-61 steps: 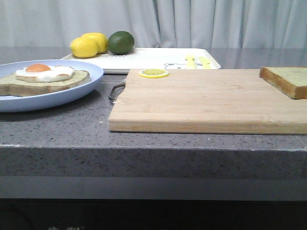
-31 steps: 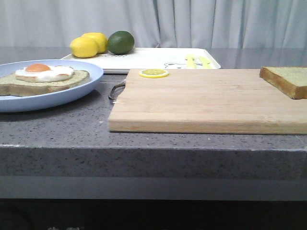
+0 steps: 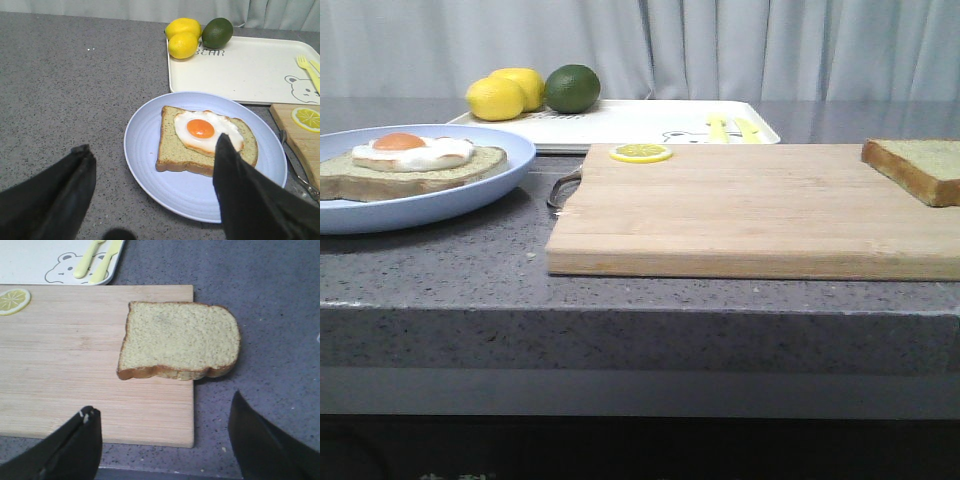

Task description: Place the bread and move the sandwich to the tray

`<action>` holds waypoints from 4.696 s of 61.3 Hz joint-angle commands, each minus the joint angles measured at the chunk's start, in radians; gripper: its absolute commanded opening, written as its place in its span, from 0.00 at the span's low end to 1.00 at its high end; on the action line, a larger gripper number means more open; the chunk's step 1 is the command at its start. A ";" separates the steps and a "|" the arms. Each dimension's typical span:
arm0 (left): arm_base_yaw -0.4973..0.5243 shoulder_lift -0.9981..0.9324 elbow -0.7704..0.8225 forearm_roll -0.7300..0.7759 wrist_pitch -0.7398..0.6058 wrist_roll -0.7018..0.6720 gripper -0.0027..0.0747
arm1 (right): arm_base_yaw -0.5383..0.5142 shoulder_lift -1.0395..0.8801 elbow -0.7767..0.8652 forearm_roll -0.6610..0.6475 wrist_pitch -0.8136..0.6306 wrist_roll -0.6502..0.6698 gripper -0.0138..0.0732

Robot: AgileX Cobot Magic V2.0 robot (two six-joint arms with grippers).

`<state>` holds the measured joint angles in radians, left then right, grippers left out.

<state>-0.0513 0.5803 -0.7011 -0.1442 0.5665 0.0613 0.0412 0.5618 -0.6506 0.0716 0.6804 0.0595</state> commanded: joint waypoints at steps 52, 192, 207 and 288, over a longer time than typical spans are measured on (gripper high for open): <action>0.003 0.007 -0.032 -0.013 -0.077 -0.008 0.59 | -0.437 0.601 -0.502 0.264 0.430 -0.159 0.79; 0.003 0.007 -0.032 -0.012 -0.079 -0.008 0.59 | -0.640 0.908 -0.501 1.108 0.660 -0.661 0.15; 0.003 0.007 -0.032 -0.012 -0.079 -0.008 0.59 | -0.515 0.773 -0.501 1.270 0.659 -0.661 0.15; 0.003 0.007 -0.032 -0.012 -0.087 -0.008 0.59 | 0.643 1.154 -0.741 1.858 -0.352 -0.542 0.15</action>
<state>-0.0513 0.5803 -0.7011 -0.1442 0.5603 0.0613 0.6794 1.7203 -1.3251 1.8046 0.3073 -0.5292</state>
